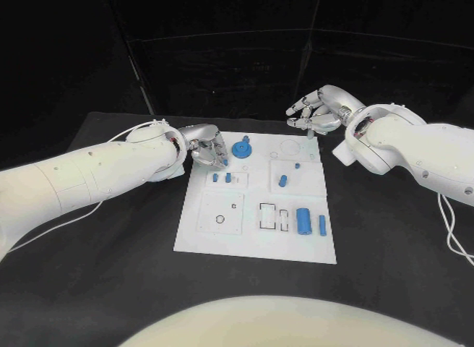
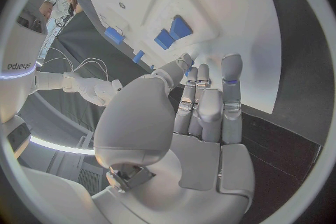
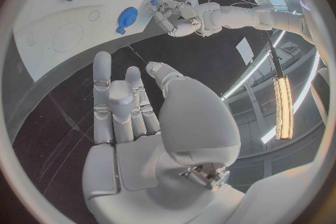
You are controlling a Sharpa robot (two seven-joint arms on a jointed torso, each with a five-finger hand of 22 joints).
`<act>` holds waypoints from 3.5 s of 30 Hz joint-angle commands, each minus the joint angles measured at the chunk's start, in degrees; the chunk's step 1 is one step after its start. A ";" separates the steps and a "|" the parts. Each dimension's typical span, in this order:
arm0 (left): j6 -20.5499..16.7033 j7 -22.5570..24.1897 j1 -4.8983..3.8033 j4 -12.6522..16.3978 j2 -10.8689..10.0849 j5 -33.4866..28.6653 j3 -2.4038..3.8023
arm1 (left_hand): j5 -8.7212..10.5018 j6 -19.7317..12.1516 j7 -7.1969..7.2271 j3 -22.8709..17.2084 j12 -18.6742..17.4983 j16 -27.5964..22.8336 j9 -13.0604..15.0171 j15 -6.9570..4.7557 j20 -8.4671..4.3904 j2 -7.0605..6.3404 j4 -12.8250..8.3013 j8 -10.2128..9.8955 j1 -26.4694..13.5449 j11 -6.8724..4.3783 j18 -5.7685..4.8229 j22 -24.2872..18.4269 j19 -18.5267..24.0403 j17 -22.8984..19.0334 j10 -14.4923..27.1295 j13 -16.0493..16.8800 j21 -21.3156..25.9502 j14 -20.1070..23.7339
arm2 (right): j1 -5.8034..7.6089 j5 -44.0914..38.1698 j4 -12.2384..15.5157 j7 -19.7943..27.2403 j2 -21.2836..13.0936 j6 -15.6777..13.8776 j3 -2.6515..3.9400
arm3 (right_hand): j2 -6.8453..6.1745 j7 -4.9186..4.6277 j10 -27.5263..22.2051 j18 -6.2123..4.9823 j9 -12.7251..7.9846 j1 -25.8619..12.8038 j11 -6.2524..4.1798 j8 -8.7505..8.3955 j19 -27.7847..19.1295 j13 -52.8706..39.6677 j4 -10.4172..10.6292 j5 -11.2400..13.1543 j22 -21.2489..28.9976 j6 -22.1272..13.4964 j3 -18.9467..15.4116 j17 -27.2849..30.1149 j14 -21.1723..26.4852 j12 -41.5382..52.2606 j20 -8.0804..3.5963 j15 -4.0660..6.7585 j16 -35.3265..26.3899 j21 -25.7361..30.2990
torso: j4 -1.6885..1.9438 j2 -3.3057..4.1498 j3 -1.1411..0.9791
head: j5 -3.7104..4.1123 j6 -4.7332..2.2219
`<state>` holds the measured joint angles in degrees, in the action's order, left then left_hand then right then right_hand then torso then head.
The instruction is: Assemble the parts on the task board
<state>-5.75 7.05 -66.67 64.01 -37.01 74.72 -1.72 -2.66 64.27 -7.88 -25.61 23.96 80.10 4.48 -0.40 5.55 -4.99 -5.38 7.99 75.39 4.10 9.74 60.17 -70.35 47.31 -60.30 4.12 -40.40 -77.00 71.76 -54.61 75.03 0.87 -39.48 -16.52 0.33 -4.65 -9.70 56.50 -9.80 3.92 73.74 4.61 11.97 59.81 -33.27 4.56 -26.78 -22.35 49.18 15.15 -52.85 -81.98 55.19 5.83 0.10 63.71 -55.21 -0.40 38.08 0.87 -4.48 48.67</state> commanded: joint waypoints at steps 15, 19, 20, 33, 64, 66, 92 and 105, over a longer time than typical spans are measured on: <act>0.83 -0.76 -0.07 -0.23 0.10 -0.18 0.04 | -0.11 -0.42 -0.16 -0.03 -0.36 -0.31 -0.12 0.48 0.31 -0.80 0.03 -0.49 -0.09 0.37 -0.01 -0.31 0.43 -0.32 0.24 -0.11 0.69 0.27 | 0.10 0.15 0.13 0.43 -0.03 -0.48 0.04 | -0.30 0.17 -0.03 -0.76 -0.01 0.46 -0.36 0.38 0.27 0.09 0.36 -0.05 0.09 0.34 0.12 0.06 -0.23 0.34 -0.04 0.24 -0.19 0.28 | 0.04 0.03 -0.01 | 0.02 0.10; 0.91 -0.79 -0.07 -0.20 0.02 -0.18 0.04 | -0.11 -0.42 -0.16 -0.03 -0.36 -0.31 -0.12 0.48 0.31 -0.80 0.03 -0.49 -0.09 0.37 -0.01 -0.31 0.43 -0.32 0.24 -0.11 0.69 0.27 | 0.10 0.15 0.15 0.42 -0.08 -0.48 0.04 | -0.30 0.17 -0.03 -0.76 -0.01 0.46 -0.36 0.38 0.27 0.09 0.36 -0.05 0.09 0.34 0.12 0.06 -0.23 0.34 -0.04 0.24 -0.19 0.28 | 0.02 0.00 0.02 | -0.01 0.15; 0.93 -0.78 -0.07 -0.19 0.00 -0.18 0.04 | -0.11 -0.42 -0.16 -0.03 -0.36 -0.31 -0.12 0.48 0.31 -0.80 0.03 -0.49 -0.09 0.37 -0.01 -0.31 0.43 -0.32 0.24 -0.11 0.69 0.27 | 0.10 0.15 0.15 0.42 -0.09 -0.48 0.04 | -0.30 0.17 -0.03 -0.76 -0.01 0.46 -0.36 0.38 0.27 0.09 0.36 -0.05 0.09 0.34 0.12 0.06 -0.23 0.34 -0.04 0.24 -0.19 0.28 | 0.02 0.00 0.02 | -0.01 0.15; 0.85 -0.53 -0.07 -0.13 0.00 -0.18 0.04 | -0.11 -0.45 -0.17 -0.08 -0.40 -0.35 -0.13 0.50 0.33 -0.77 -0.01 -0.52 0.00 0.38 0.00 -0.31 0.44 -0.45 0.27 -0.11 0.72 0.33 | 0.10 0.15 0.12 0.44 -0.05 -0.48 0.04 | -0.30 0.17 -0.03 -0.76 -0.01 0.46 -0.36 0.38 0.27 0.09 0.36 -0.05 0.09 0.34 0.12 0.06 -0.23 0.34 -0.04 0.24 -0.19 0.28 | -0.02 0.02 0.00 | -0.12 0.24; 0.25 -0.52 -0.03 -0.07 -0.10 -0.18 0.04 | -0.11 -3.55 -1.13 -0.06 -0.57 -0.30 -0.75 0.87 0.66 -1.52 -0.06 -2.44 0.12 0.84 -0.11 0.12 0.10 -0.29 -0.25 0.03 0.42 0.30 | 0.10 0.15 0.15 0.40 -0.08 -0.45 0.04 | -0.30 0.17 -0.03 -0.76 -0.01 0.46 -0.36 0.38 0.27 0.09 0.36 -0.05 0.09 0.34 0.12 0.06 -0.23 0.34 -0.04 0.24 -0.19 0.28 | 0.03 0.02 0.02 | -0.07 0.18; 0.29 -0.57 -0.03 -0.06 -0.15 -0.18 0.04 | -0.11 -3.56 -1.15 -0.12 -0.58 -0.31 -0.73 0.88 0.67 -1.48 -0.10 -2.46 0.22 0.84 -0.09 0.08 0.13 -0.31 -0.26 0.03 0.50 0.31 | 0.10 0.15 0.13 0.40 -0.08 -0.45 0.04 | -0.30 0.17 -0.03 -0.76 -0.01 0.46 -0.36 0.38 0.27 0.09 0.36 -0.05 0.09 0.34 0.12 0.06 -0.23 0.34 -0.04 0.24 -0.19 0.28 | 0.03 0.01 0.03 | -0.07 0.15; -9.49 10.09 -1.66 6.41 -9.33 -39.27 0.05 | -0.11 -2.66 -1.50 -2.76 -1.60 -6.10 -0.44 1.08 0.91 -1.31 -1.08 -1.85 0.68 1.14 0.71 -2.27 3.01 -13.13 -0.92 0.12 5.62 5.35 | -0.07 -24.51 2.83 -3.36 -4.19 5.61 0.01 | -2.49 0.80 3.54 -0.80 -0.10 5.35 -0.36 0.44 1.76 20.89 -4.40 9.22 -1.11 7.13 4.74 -4.13 -2.45 -29.37 -0.50 0.52 2.48 -1.89 | 0.01 -0.24 0.25 | 4.08 -3.07; -7.00 18.77 -0.86 16.15 -12.32 -66.27 -0.18 | -0.13 -3.23 -1.36 1.16 -2.01 -10.92 -0.56 1.36 1.30 -1.77 1.51 -1.74 -3.24 1.22 0.65 -4.28 4.56 -22.24 -0.77 0.05 8.76 9.68 | -1.96 -38.07 5.90 -6.74 -5.20 6.53 -0.07 | -3.55 0.58 2.50 -0.72 -0.27 4.05 0.36 -1.66 1.65 24.23 -4.41 10.40 -1.46 6.80 4.14 -5.21 -2.63 -34.86 -0.11 -0.03 3.39 -2.47 | -0.05 -0.67 0.90 | 6.90 -4.57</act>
<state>-13.44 21.35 -67.49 79.60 -49.26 18.34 -1.92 -2.66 61.33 -9.40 -24.64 22.19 69.35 3.97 0.97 6.96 -6.77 -3.79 6.11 72.50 5.22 9.71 55.96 -66.05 25.41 -61.24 4.18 -31.73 -67.50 69.77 -86.89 80.81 -4.05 -44.77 -11.07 0.25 -7.75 -9.07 59.14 -9.80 3.70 77.73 5.05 10.41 61.24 -9.12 0.26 -16.53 -23.77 56.24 19.60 -58.03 -83.95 20.41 5.41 0.42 66.89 -57.46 -0.41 37.50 1.63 2.30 44.20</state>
